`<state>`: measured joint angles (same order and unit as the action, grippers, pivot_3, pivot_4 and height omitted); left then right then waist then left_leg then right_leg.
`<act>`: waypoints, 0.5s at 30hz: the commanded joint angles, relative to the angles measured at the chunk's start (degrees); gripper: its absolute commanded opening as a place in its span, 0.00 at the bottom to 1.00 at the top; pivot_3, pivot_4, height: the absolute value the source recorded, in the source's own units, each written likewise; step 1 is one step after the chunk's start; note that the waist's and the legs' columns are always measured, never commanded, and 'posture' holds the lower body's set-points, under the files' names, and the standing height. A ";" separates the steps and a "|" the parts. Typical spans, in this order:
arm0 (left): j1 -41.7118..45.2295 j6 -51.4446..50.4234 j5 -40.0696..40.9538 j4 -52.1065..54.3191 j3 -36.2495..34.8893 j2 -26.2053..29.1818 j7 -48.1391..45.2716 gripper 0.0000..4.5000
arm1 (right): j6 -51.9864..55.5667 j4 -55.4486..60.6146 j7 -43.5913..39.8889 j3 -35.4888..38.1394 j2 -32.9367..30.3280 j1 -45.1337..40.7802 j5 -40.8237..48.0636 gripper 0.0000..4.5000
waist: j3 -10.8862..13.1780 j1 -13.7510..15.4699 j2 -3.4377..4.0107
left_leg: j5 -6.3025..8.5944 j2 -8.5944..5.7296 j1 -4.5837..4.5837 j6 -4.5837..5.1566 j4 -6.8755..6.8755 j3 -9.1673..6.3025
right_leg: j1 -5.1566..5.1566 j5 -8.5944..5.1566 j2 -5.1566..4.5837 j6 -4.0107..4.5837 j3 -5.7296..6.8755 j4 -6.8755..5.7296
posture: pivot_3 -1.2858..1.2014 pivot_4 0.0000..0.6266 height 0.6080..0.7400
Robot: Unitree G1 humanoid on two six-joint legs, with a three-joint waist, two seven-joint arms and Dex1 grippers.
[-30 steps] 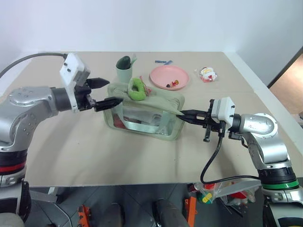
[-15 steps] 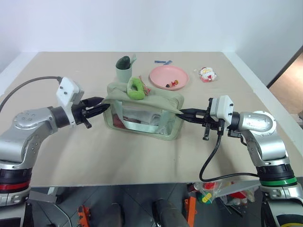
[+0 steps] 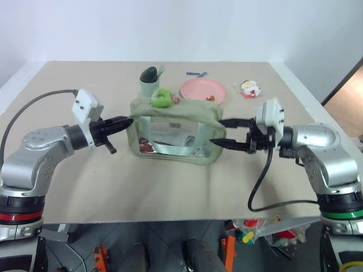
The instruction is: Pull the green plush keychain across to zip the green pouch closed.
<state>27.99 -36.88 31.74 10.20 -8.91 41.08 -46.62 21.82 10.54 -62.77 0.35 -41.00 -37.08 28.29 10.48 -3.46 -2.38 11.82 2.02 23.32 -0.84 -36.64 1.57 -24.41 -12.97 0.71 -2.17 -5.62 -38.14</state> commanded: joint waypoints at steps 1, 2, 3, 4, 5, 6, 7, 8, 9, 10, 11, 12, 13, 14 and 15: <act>0.65 -1.47 2.79 5.48 0.20 -1.38 0.55 0.00 | 2.80 4.85 3.68 -1.52 4.81 -7.42 2.88 0.86 | 0.00 -0.03 0.00 | 0.00 0.04 0.00 0.00 0.00 -0.02 | 0.00 0.01 0.02 0.01 0.03 0.00 | 0.52 0.24 1.00; 0.66 -1.94 2.97 6.01 0.21 -1.73 0.93 0.00 | 2.93 4.20 4.41 -2.26 6.48 -8.91 2.42 0.94 | 0.00 0.04 -0.01 | 0.00 0.05 0.01 0.00 0.02 -0.05 | -0.01 0.01 0.03 0.01 0.08 -0.01 | 0.52 0.24 1.00; 0.65 -2.31 3.11 6.47 0.24 -2.09 1.25 0.00 | 2.78 3.28 5.12 -2.84 7.98 -10.09 1.79 0.99 | -0.01 0.08 -0.02 | 0.00 0.06 0.03 0.00 0.02 -0.10 | 0.00 0.00 0.04 0.02 0.15 0.00 | 0.52 0.24 1.00; 0.63 -2.59 3.20 6.83 0.28 -2.36 1.51 0.00 | 2.70 2.69 5.52 -3.12 8.92 -10.75 1.36 0.99 | -0.02 0.11 -0.03 | 0.00 0.08 0.04 0.00 0.02 -0.12 | 0.00 -0.01 0.03 0.04 0.19 0.00 | 0.52 0.24 1.00; 0.48 -2.75 3.28 7.37 0.40 -2.55 1.84 0.00 | 3.16 2.08 5.67 -3.49 9.49 -11.15 1.19 0.99 | -0.02 0.14 -0.03 | 0.00 0.07 0.07 0.00 0.03 -0.14 | 0.00 -0.03 0.03 0.04 0.21 0.01 | 0.52 0.24 1.00; 0.39 -2.87 3.38 7.85 0.52 -2.70 2.24 0.00 | 3.29 1.41 5.48 -3.99 9.63 -11.17 0.65 0.99 | -0.02 0.19 -0.03 | 0.01 0.05 0.08 0.00 0.04 -0.13 | 0.00 -0.06 0.00 0.03 0.20 0.01 | 0.52 0.24 1.00; 0.33 -2.99 3.42 8.18 0.58 -2.80 2.52 0.00 | 3.38 1.00 5.30 -4.33 9.63 -11.13 0.32 0.99 | -0.02 0.29 -0.03 | 0.02 0.03 0.10 0.01 0.04 -0.12 | 0.00 -0.07 -0.02 0.01 0.18 0.01 | 0.52 0.24 1.00; 0.29 -3.36 3.74 8.72 0.45 -2.99 2.89 0.00 | 2.34 0.20 4.12 -4.95 8.54 -10.36 -0.95 0.99 | -0.01 0.41 -0.03 | 0.02 0.00 0.13 0.01 0.04 -0.11 | -0.02 -0.07 -0.06 0.01 0.18 0.03 | 0.52 0.24 1.00; 0.17 -3.67 3.98 9.19 0.31 -3.09 3.17 0.00 | 1.24 -0.42 3.30 -5.34 7.80 -9.76 -2.01 0.99 | -0.01 0.62 -0.03 | 0.02 -0.03 0.17 0.01 0.03 -0.10 | -0.06 -0.07 -0.09 0.01 0.16 0.03 | 0.52 0.24 1.00; -0.05 -3.96 4.20 9.71 0.20 -3.10 3.41 0.00 | 0.07 -1.16 2.63 -5.95 7.39 -9.49 -3.27 0.99 | -0.01 0.70 -0.03 | 0.02 -0.07 0.19 0.01 0.03 -0.09 | -0.06 -0.08 -0.13 0.00 0.15 0.03 | 0.52 0.24 1.00; -0.22 -4.23 4.46 10.18 0.07 -3.12 3.66 0.00 | -1.22 -1.91 2.09 -6.66 7.16 -9.45 -4.60 0.99 | -0.01 0.71 -0.03 | 0.03 -0.10 0.20 0.02 0.02 -0.10 | -0.06 -0.08 -0.15 -0.01 0.16 0.04 | 0.52 0.24 1.00; -0.20 -4.55 4.72 10.53 -0.01 -3.16 3.99 0.00 | -2.70 -2.83 1.76 -7.32 7.13 -9.73 -5.89 0.99 | -0.01 0.70 -0.02 | 0.03 -0.12 0.20 0.03 0.02 -0.09 | -0.06 -0.09 -0.18 -0.02 0.16 0.05 | 0.52 0.24 1.00; -0.12 -4.93 5.05 10.87 -0.12 -3.13 4.27 0.00 | -4.36 -4.22 1.85 -7.73 7.42 -10.29 -7.22 0.99 | -0.01 0.70 -0.02 | 0.03 -0.13 0.20 0.03 0.02 -0.07 | -0.06 -0.11 -0.18 -0.06 0.14 0.05 | 0.52 0.24 1.00; -0.06 -5.32 5.42 11.19 -0.22 -3.11 4.51 0.00 | -5.46 -5.68 2.19 -7.87 7.80 -10.96 -8.21 0.99 | -0.01 0.70 -0.02 | 0.03 -0.13 0.20 0.03 0.02 -0.07 | -0.07 -0.11 -0.18 -0.06 0.14 0.05 | 0.52 0.24 1.00; -0.17 -5.65 5.74 11.55 -0.33 -3.01 4.65 0.00 | -6.34 -7.24 2.33 -7.92 8.01 -11.72 -9.05 0.99 | -0.01 0.66 -0.02 | 0.03 -0.13 0.19 0.03 0.02 -0.08 | -0.08 -0.11 -0.16 -0.06 0.14 0.04 | 0.52 0.24 1.00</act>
<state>27.40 -42.60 35.80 19.04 -7.31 37.84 -42.39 17.88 4.37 -60.73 -8.36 -33.15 -46.50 20.64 10.47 -2.80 -2.40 11.86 1.90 23.47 -0.81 -36.62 1.49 -24.47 -13.06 0.56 -2.21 -5.48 -38.10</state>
